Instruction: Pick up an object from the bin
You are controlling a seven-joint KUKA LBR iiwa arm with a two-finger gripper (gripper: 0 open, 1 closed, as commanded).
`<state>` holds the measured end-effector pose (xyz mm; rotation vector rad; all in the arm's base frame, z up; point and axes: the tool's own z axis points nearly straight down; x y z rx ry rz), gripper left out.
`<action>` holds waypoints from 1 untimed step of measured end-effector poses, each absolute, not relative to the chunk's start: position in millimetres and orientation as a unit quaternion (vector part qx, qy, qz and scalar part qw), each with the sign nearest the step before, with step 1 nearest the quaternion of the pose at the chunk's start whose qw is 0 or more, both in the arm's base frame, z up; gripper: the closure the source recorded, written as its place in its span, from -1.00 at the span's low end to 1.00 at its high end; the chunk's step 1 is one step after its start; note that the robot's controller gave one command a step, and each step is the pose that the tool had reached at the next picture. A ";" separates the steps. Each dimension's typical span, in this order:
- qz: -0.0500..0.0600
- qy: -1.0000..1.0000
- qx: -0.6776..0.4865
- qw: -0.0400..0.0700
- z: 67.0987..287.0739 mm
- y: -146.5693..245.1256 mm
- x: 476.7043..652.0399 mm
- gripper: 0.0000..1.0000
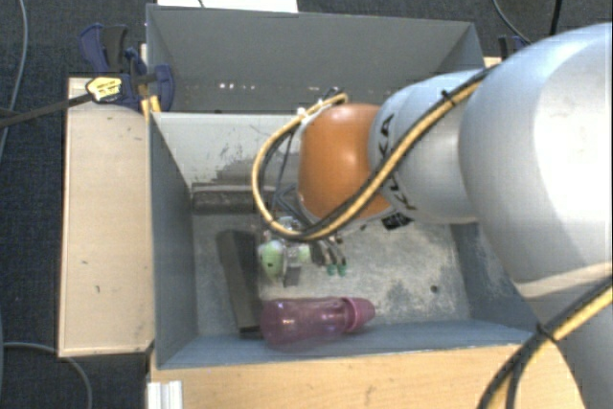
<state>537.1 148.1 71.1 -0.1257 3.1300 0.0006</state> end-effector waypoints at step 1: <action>0.001 0.999 -0.037 0.006 186.6 147.1 531.4 1.00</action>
Offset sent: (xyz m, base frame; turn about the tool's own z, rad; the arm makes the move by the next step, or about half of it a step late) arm 0.0000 0.0000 0.0000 0.0000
